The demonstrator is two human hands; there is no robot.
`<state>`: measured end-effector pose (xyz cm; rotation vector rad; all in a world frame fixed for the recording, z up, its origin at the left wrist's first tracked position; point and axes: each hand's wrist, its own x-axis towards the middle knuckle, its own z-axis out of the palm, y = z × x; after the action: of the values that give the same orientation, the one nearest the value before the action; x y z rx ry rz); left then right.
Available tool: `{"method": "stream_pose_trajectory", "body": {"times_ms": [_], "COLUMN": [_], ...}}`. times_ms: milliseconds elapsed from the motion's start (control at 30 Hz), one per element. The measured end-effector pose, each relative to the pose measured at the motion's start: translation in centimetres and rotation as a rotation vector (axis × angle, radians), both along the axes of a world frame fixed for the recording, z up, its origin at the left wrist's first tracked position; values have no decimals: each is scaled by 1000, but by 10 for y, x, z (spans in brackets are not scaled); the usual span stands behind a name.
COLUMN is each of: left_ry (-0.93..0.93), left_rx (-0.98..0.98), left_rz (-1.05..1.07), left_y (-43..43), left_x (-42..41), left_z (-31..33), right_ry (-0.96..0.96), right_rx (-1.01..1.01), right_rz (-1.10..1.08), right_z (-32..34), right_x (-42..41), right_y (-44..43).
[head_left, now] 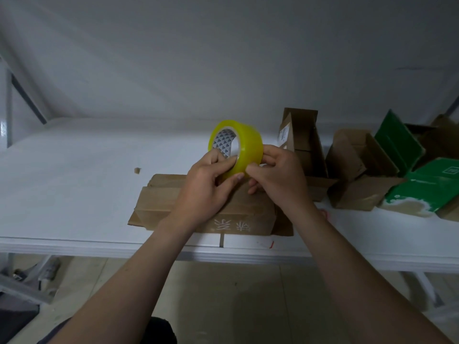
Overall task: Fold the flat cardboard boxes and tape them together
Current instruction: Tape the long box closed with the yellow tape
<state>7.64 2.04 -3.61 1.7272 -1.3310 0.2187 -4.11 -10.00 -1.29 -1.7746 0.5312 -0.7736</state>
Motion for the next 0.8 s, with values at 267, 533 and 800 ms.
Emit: {"method": "stream_pose_trajectory", "body": {"times_ms": [267, 533, 800], "left_ry": [-4, -1, 46], "left_rx": [12, 8, -1], "left_rz": [37, 96, 89], "left_y": [-1, -1, -1], "left_x": [-2, -3, -3], "left_z": [-1, -1, 1], "right_ry": [-10, 18, 76], "right_rx": [-96, -102, -92], "right_rz": [-35, -54, -38], "right_z": [-5, -3, 1], "right_x": [1, -2, -1], "right_y": [1, -3, 5]}}
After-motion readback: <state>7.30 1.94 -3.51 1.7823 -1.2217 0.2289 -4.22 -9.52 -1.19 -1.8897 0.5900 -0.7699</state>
